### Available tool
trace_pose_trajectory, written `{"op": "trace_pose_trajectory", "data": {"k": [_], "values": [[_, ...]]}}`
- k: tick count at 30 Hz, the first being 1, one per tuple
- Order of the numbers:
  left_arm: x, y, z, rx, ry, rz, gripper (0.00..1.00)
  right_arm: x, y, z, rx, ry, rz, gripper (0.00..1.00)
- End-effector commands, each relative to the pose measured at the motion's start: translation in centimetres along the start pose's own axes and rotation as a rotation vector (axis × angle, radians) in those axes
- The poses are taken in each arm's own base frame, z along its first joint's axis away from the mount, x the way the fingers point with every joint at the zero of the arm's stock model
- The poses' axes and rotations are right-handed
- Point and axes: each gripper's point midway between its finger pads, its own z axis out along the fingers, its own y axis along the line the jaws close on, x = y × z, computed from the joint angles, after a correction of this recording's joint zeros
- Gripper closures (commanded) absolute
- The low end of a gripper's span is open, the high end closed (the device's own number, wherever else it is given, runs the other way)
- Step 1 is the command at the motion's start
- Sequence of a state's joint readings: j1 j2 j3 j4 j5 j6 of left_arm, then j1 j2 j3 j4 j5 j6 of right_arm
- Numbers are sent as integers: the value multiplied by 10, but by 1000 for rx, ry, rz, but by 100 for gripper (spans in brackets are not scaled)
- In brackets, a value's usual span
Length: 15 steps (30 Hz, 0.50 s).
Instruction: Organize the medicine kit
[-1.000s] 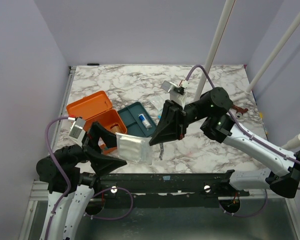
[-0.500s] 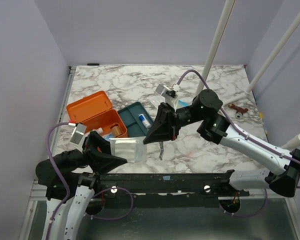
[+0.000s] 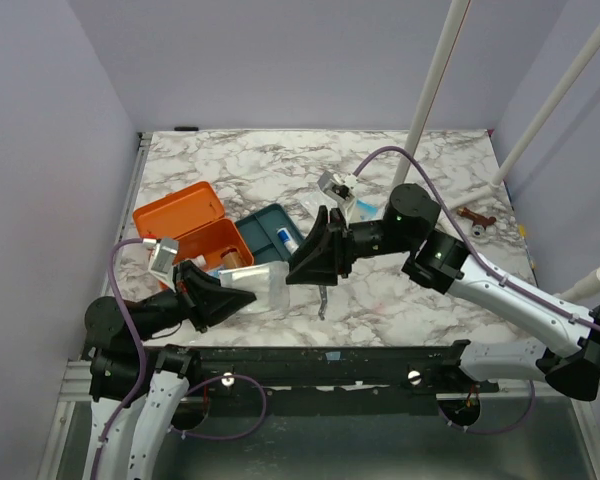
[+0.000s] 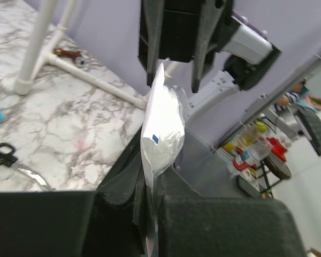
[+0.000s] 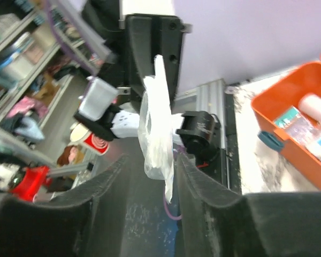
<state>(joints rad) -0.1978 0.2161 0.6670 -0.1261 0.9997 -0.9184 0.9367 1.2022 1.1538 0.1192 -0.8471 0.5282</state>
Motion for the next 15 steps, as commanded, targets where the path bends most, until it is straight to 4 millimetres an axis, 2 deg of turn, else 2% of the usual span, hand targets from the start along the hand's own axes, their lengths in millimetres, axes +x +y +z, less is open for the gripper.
{"op": "trace_pose_trajectory", "data": {"k": [1,3,7,15], "values": [[-9,47,-7,-289,-64,-29,100,8,-52,-15,331,-25,32,51],[-11,69,-14,-421,-89,-56,100,8,-76,-27,492,-38,43,48],[-16,97,-24,-573,-135,-74,100,11,-101,-49,687,-61,67,45],[-12,149,-43,-808,-162,-101,100,25,-117,-85,877,-82,77,44]]}}
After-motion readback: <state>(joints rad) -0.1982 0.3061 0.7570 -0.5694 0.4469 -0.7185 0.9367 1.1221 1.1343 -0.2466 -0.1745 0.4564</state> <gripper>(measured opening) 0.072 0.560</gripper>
